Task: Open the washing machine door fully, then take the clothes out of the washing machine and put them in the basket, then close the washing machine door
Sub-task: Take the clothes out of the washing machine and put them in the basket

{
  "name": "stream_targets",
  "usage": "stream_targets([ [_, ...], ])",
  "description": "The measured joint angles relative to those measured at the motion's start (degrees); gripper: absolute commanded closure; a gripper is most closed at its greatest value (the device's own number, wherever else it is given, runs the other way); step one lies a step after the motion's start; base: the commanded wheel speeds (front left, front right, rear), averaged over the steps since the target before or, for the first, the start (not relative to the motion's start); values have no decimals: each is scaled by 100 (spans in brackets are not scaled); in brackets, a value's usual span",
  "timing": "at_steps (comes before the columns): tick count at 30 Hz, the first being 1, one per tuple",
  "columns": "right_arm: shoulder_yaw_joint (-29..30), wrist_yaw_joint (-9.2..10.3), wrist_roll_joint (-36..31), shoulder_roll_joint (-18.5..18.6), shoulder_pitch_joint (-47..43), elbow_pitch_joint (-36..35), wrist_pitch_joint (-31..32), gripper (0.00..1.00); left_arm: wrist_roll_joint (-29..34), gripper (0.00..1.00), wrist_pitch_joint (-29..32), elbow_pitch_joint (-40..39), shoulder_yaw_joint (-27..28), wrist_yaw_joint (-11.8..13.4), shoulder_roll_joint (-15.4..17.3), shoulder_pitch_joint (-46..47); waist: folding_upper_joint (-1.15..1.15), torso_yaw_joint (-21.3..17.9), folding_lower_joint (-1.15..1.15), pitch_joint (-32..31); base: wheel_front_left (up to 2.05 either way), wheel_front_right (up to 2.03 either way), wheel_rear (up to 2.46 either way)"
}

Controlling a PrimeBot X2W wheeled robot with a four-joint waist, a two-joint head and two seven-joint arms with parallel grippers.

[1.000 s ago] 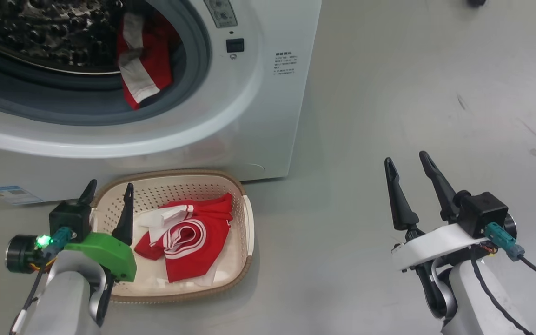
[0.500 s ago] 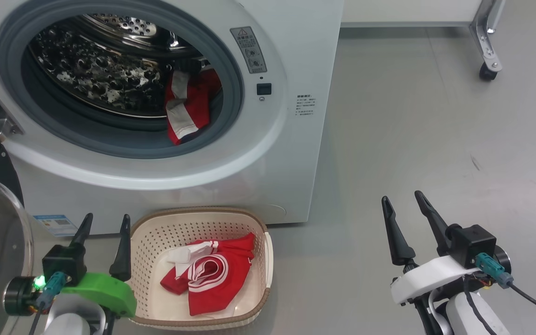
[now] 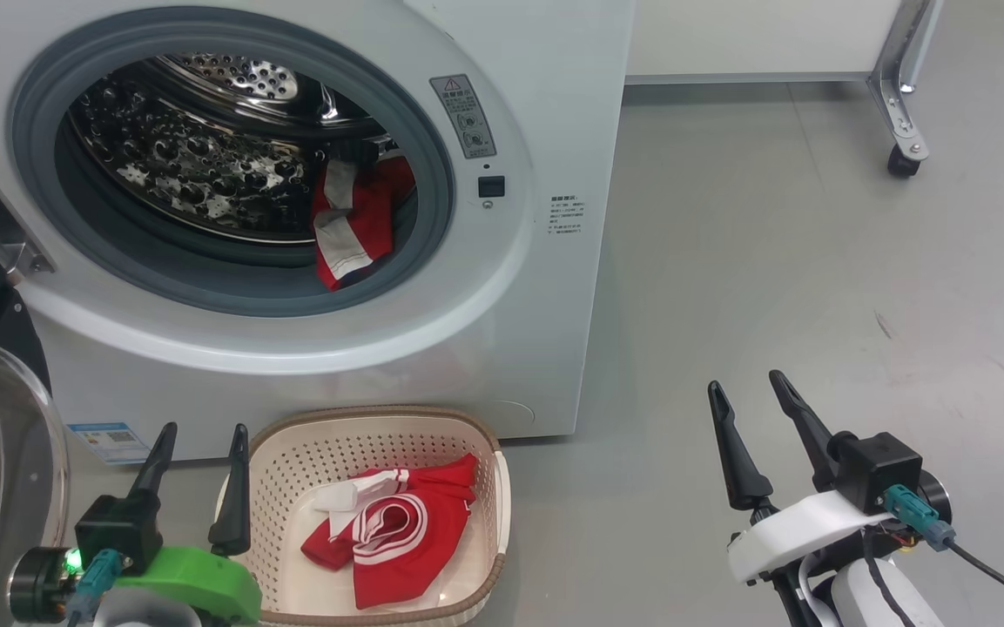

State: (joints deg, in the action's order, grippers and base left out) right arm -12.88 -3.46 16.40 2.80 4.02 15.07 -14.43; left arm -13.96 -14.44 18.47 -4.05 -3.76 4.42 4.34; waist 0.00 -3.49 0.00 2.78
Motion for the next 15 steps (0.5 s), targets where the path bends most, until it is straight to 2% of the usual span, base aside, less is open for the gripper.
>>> stream_targets([
  [15,-75,0,1,0,-48,-24,0,0,22,0,1,-353,-4,0,-33,-376,0,-63,0,-77,0,0,0],
])
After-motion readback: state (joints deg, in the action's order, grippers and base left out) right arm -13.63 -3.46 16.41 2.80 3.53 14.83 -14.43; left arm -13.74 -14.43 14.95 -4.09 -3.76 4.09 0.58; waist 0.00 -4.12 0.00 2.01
